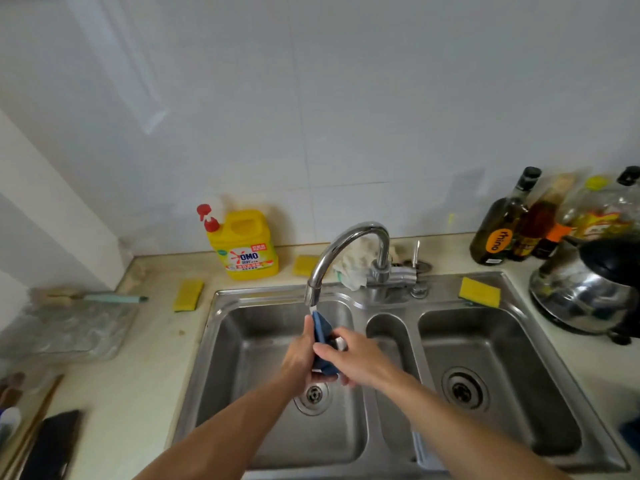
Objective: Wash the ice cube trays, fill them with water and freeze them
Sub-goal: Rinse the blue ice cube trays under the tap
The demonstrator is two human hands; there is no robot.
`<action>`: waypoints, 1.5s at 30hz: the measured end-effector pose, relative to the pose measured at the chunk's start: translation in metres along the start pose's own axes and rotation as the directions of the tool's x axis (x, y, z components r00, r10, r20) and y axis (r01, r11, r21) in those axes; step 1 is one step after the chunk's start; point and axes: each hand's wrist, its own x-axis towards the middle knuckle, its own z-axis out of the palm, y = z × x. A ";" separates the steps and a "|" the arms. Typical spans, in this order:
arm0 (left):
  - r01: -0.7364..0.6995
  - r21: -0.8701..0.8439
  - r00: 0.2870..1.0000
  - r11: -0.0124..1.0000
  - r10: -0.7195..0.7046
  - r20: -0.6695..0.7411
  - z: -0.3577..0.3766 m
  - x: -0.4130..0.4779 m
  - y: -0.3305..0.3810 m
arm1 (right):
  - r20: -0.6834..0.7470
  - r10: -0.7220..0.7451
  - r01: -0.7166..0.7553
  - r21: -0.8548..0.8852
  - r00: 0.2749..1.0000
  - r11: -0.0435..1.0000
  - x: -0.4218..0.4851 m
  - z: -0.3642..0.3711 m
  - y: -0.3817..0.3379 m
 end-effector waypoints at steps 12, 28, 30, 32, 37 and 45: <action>0.005 0.232 0.990 0.973 -0.038 0.136 -0.018 0.078 0.023 | -0.142 0.171 -0.138 0.217 0.975 0.966 0.068 0.023 0.018; 0.011 0.215 0.976 0.977 -0.058 0.212 0.004 0.077 0.037 | -0.264 0.233 -0.150 0.300 0.936 0.942 0.061 0.015 0.032; 0.016 0.221 0.974 0.975 -0.065 0.215 0.006 0.076 0.038 | -0.269 0.244 -0.159 0.302 0.932 0.940 0.060 0.014 0.033; 0.013 0.223 0.972 0.975 -0.065 0.224 0.007 0.073 0.039 | -0.269 0.249 -0.163 0.303 0.930 0.939 0.060 0.014 0.033; 0.020 0.218 0.970 0.976 -0.071 0.232 0.005 0.071 0.042 | -0.264 0.248 -0.157 0.324 0.932 0.933 0.059 0.014 0.029; -0.028 0.198 0.966 0.980 -0.024 0.259 -0.005 0.069 0.049 | -0.258 0.227 -0.136 0.328 0.939 0.935 0.060 0.012 0.016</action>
